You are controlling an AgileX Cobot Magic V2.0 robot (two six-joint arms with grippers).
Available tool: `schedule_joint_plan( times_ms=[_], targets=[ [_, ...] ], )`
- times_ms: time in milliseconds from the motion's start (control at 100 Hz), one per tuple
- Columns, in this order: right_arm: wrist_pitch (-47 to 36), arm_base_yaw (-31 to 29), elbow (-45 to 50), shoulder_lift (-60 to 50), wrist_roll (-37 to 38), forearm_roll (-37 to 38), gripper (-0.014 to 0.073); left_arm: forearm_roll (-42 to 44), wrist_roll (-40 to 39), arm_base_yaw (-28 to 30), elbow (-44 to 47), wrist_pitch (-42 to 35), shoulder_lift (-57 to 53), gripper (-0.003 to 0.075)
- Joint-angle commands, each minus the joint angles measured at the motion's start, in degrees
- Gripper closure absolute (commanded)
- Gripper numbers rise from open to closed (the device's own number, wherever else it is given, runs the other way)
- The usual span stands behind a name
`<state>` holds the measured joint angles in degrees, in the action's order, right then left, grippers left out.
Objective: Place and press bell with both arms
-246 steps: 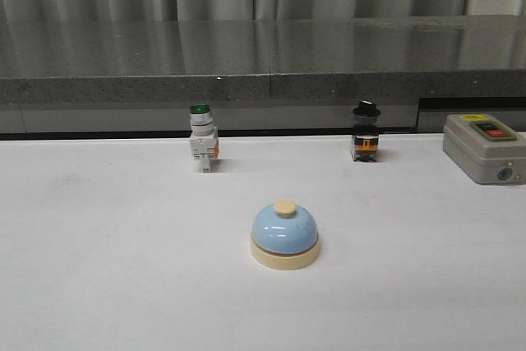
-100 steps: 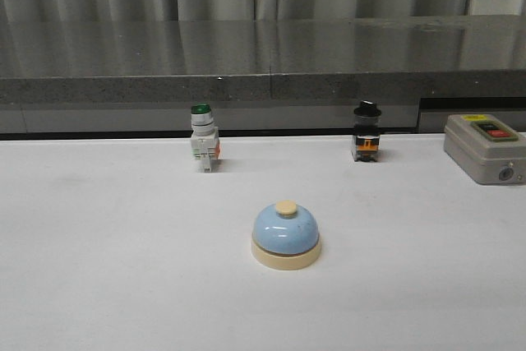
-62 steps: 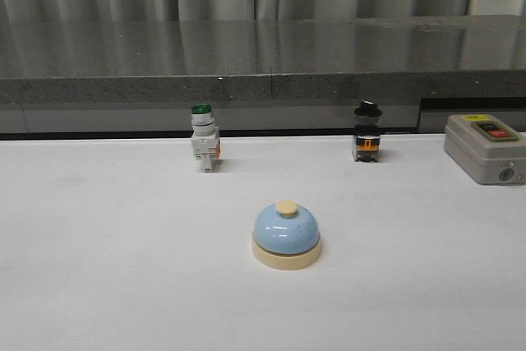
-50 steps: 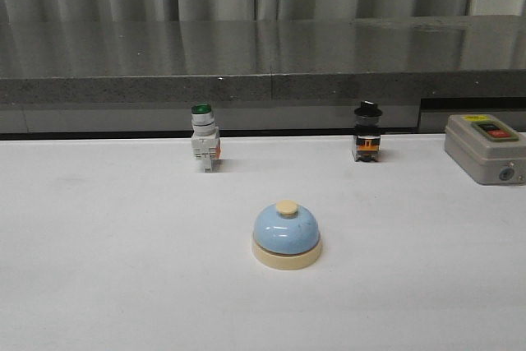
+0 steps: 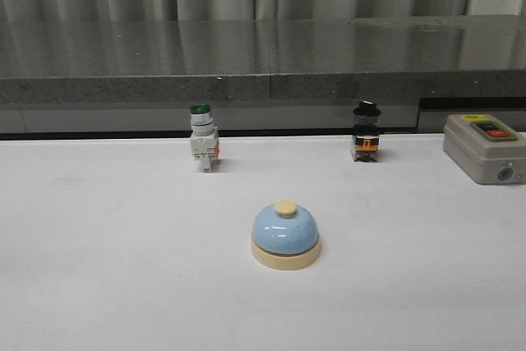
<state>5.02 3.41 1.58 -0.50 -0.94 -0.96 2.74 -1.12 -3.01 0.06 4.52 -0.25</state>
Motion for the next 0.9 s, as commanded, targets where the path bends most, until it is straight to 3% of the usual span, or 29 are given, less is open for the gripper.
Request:
schedule_joint_plan(
  times_ms=[0,530,770,890],
  targets=[
    [-4.68,-0.16,-0.87,-1.28,-0.22,0.41,0.0654,0.0,-0.79,-0.01,2.49,-5.21,-1.68,0.074],
    [-4.68,-0.16,-0.87,-1.28,-0.22,0.41,0.0654,0.0,-0.79,-0.01,2.49,-5.21,-1.68,0.074],
    [-15.98,-0.02,-1.22,-1.28,-0.22,0.32,0.0654,0.0,-0.69,-0.01,2.49,-5.21,-1.68,0.074],
    [-13.8,-0.02,-4.87,-0.5,0.94,-0.66,0.0654,0.0,-0.69,-0.01,2.49,-5.21,-1.68,0.074]
  ],
)
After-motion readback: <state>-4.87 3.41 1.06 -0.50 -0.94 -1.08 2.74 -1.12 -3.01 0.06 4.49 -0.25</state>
